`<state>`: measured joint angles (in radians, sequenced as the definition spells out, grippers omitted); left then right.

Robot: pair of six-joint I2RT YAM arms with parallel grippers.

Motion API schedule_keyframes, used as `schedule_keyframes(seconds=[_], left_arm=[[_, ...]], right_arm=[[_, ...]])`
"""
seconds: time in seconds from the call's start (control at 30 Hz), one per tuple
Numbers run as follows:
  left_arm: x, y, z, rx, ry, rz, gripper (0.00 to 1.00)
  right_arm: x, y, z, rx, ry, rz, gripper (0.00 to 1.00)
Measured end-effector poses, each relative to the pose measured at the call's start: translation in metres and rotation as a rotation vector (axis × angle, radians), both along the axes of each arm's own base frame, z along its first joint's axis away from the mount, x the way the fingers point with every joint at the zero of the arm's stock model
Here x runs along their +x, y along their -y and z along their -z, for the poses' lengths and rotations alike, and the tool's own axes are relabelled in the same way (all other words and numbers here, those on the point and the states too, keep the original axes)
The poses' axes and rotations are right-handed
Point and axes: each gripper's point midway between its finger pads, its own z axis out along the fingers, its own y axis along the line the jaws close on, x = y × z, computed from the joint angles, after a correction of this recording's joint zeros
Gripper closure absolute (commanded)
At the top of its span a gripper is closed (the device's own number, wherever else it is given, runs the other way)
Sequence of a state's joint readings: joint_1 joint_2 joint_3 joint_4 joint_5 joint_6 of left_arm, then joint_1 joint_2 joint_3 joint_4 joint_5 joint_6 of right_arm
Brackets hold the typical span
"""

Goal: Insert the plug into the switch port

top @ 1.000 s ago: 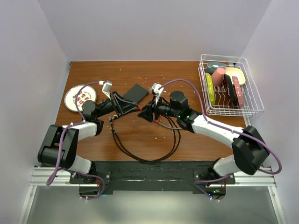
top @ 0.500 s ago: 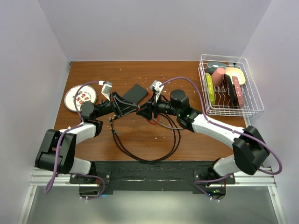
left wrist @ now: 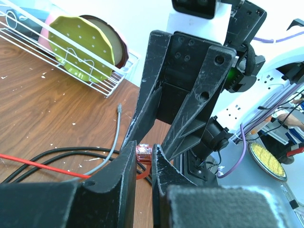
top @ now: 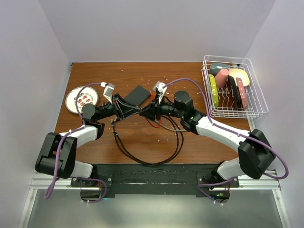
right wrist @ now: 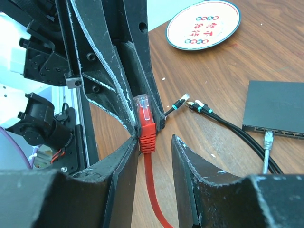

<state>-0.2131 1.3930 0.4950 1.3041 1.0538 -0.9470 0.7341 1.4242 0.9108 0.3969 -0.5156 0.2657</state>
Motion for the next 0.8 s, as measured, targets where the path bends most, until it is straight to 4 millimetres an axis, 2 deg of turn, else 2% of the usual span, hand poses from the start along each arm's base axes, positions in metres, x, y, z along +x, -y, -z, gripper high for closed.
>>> schedule_keyframes(seconds=[0.03,0.1,0.23,0.37,0.43,0.47,0.5,0.57,0.6,0.7,0.8], left_arm=[[-0.0002,0.0001,0.0001,0.000,0.000,0.001,1.00],[-0.0003,0.0003,-0.0002,0.000,0.001,0.001,1.00],[0.0006,0.0003,-0.0004,-0.002,0.001,-0.004,1.00],[0.0013,0.0001,-0.0006,-0.003,0.001,-0.007,1.00],[0.0014,0.0000,-0.0007,-0.004,0.000,-0.008,0.97],[0.0015,0.0000,-0.0008,-0.004,0.001,-0.009,0.93],[0.0016,0.0000,-0.0008,-0.004,0.000,-0.009,0.83],[0.0018,0.0000,-0.0006,-0.004,-0.001,-0.010,0.70],[0.0022,-0.0001,-0.0005,-0.003,0.001,-0.012,0.57],[0.0043,-0.0001,-0.0015,-0.004,0.022,-0.026,0.44],[0.0082,-0.0009,-0.0043,-0.005,0.049,-0.055,0.35]], right_arm=[[0.0000,0.0003,-0.0015,0.002,0.003,0.000,0.64],[0.0002,0.0001,-0.0027,0.002,0.003,0.000,0.73],[-0.0010,-0.0007,-0.0035,-0.002,0.003,-0.007,0.97],[-0.0011,-0.0006,-0.0038,-0.010,-0.005,-0.007,1.00],[-0.0009,-0.0005,-0.0038,-0.013,-0.005,-0.006,1.00],[-0.0007,-0.0004,-0.0037,-0.014,-0.005,-0.005,1.00],[-0.0004,-0.0002,-0.0033,-0.016,-0.004,-0.004,1.00],[-0.0001,0.0000,-0.0028,-0.019,-0.001,-0.003,1.00],[0.0001,0.0002,-0.0030,-0.022,0.001,-0.003,1.00],[0.0039,0.0018,-0.0020,-0.038,0.005,0.017,1.00],[0.0078,0.0043,0.0015,-0.058,0.008,0.041,1.00]])
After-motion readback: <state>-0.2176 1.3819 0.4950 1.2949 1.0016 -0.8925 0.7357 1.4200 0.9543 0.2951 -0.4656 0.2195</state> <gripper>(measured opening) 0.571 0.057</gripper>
